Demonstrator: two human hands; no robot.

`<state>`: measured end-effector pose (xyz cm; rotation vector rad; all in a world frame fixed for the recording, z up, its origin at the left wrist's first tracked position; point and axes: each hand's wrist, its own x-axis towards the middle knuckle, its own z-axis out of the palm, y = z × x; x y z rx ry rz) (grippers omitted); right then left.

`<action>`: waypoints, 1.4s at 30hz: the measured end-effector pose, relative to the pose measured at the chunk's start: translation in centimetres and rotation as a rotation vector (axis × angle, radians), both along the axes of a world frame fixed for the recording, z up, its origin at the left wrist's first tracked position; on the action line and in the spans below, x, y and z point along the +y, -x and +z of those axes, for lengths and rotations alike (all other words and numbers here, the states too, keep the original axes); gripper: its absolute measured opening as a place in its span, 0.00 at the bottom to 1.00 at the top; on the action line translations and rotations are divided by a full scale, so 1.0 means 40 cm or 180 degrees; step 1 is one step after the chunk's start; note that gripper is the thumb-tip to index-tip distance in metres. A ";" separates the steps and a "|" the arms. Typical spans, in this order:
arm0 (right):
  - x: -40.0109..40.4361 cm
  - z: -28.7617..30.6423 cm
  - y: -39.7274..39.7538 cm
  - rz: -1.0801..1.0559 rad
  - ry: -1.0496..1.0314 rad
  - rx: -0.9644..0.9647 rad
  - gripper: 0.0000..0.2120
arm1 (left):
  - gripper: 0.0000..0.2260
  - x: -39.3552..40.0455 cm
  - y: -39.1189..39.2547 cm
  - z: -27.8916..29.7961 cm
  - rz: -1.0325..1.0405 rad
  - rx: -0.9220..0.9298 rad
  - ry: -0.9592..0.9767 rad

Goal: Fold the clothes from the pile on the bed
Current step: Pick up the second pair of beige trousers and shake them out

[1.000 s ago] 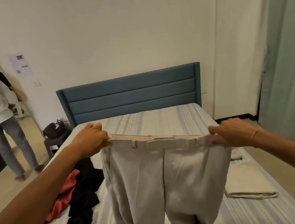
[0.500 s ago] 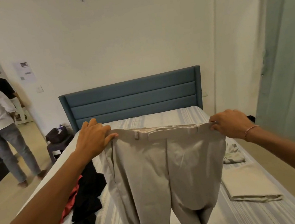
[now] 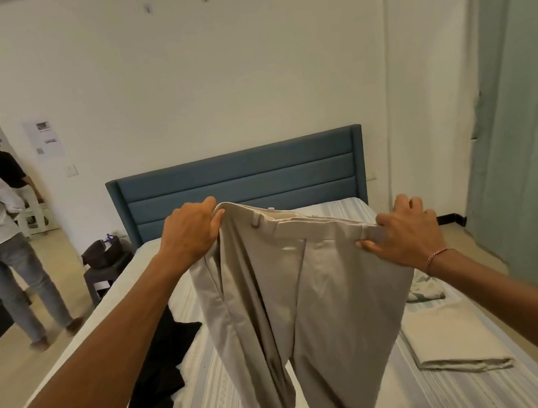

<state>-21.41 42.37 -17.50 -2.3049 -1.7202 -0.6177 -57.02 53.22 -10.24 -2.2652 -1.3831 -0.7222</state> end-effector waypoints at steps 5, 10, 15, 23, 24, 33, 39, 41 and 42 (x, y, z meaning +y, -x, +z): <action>0.003 0.011 0.080 0.0444 0.0016 0.0327 0.24 | 0.13 -0.005 -0.047 0.024 -0.0219 -0.0318 -0.0361; 0.047 0.052 0.208 0.1093 -0.0078 0.1348 0.29 | 0.13 -0.010 -0.089 0.036 -0.0664 -0.0339 -0.0715; 0.095 0.122 0.227 0.1318 0.0300 0.1718 0.14 | 0.13 -0.009 -0.063 0.046 -0.0632 -0.0173 -0.0928; 0.132 0.260 0.192 0.0979 0.0078 0.4099 0.06 | 0.16 -0.074 -0.036 0.034 -0.1287 -0.0411 -0.0053; 0.138 0.272 0.188 0.0906 0.0040 0.4209 0.06 | 0.17 -0.086 -0.038 0.023 -0.1433 -0.0339 0.0032; 0.143 0.314 0.206 0.0557 0.0083 0.4470 0.08 | 0.15 -0.153 -0.118 -0.114 -0.1649 -0.0920 0.1290; 0.145 0.296 0.195 0.0529 -0.0135 0.4346 0.07 | 0.32 -0.211 -0.133 -0.143 -0.1865 -0.1677 0.1758; 0.142 0.296 0.192 0.0512 -0.0189 0.4273 0.07 | 0.43 -0.233 -0.137 -0.151 -0.1830 -0.1173 0.1296; 0.141 0.296 0.191 0.0515 -0.0216 0.4244 0.07 | 0.48 -0.245 -0.144 -0.159 -0.1705 -0.0953 0.1023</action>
